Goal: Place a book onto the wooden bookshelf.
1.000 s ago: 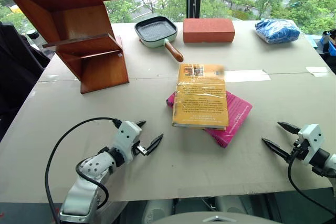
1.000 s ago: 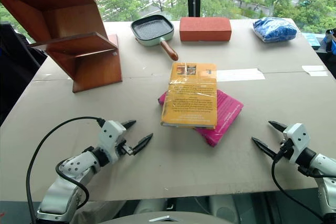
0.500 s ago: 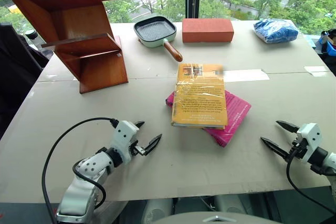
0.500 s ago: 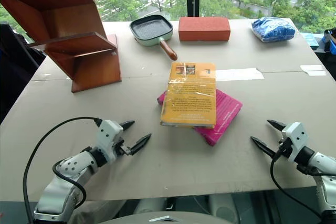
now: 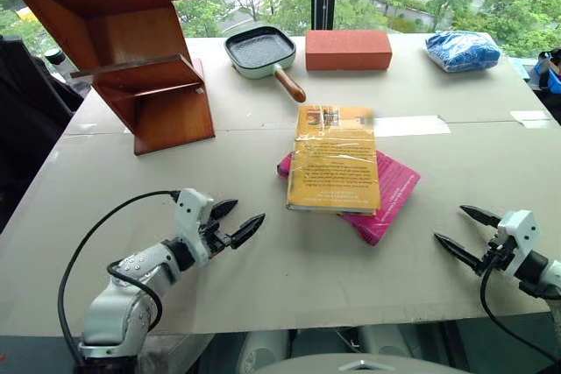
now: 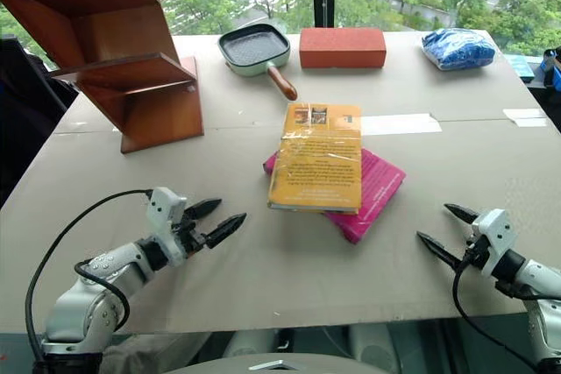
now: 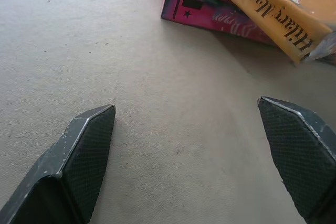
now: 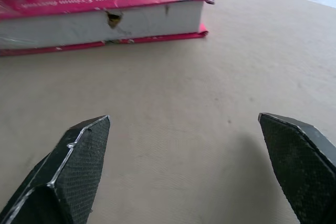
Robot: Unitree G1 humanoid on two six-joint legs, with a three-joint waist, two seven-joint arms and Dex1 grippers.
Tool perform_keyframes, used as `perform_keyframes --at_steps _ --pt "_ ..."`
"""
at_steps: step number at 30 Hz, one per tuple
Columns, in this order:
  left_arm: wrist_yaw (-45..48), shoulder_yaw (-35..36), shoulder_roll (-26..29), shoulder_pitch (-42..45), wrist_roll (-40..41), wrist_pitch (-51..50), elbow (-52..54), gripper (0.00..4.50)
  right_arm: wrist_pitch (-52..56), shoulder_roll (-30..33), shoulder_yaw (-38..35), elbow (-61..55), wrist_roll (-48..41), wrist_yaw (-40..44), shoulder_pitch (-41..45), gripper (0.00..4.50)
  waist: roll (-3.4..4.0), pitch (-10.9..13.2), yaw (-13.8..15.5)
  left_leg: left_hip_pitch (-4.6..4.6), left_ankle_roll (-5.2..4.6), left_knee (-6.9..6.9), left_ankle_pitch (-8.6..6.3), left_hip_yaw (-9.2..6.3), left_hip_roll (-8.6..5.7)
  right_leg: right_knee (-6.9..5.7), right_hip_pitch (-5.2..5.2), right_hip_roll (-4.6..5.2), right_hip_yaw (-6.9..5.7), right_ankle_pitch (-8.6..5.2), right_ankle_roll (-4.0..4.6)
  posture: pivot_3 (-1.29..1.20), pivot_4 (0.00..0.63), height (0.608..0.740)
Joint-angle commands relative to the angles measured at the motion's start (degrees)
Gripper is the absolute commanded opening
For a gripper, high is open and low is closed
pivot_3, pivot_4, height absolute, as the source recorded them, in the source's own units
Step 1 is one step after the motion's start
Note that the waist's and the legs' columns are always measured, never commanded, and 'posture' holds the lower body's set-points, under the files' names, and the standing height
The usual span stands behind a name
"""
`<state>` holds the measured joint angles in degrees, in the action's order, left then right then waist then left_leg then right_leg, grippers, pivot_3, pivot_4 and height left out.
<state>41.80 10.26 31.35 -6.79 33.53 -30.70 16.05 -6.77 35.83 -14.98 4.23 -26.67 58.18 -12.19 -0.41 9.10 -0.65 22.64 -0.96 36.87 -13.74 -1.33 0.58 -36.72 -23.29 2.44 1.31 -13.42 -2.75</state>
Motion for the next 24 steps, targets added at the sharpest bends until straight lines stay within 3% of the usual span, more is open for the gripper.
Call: perform_keyframes --at_steps 1,7,15,24 --pt "5.52 -0.04 1.32 3.19 8.29 -8.44 -2.29 4.45 3.23 1.44 -2.49 -7.84 -6.77 3.90 -1.24 4.50 0.06 0.07 0.04 0.02 0.00 0.05 0.00 0.00 0.00 -0.02 0.00 0.00 -0.01 0.00 0.00 0.00 0.150 0.740" --pt "6.38 0.13 2.36 13.49 17.46 -25.07 -9.79 4.45 9.78 2.77 -4.79 -18.53 -13.90 4.34 -3.59 4.50 -0.05 0.20 0.52 0.16 0.00 0.32 0.00 -0.15 -0.04 -0.08 0.01 -0.01 -0.15 0.01 -0.02 0.00 0.150 0.740" --pt "1.96 3.60 -3.22 34.62 25.08 -45.23 -30.46 4.45 13.57 4.04 -7.63 -25.60 -15.69 3.13 -4.84 4.50 -0.54 0.50 0.73 0.25 0.00 0.44 0.01 -0.30 -0.21 -0.14 0.02 -0.13 -0.24 0.06 -0.10 0.00 0.150 0.740" --pt "3.78 0.06 -3.38 45.25 21.21 -57.22 -44.57 4.45 13.51 3.13 -8.92 -27.37 -15.44 2.58 -5.41 4.50 -0.65 0.59 0.00 0.27 0.01 0.40 0.00 -0.36 -0.21 -0.15 0.01 -0.18 -0.24 0.19 -0.20 0.00 0.150 0.740"
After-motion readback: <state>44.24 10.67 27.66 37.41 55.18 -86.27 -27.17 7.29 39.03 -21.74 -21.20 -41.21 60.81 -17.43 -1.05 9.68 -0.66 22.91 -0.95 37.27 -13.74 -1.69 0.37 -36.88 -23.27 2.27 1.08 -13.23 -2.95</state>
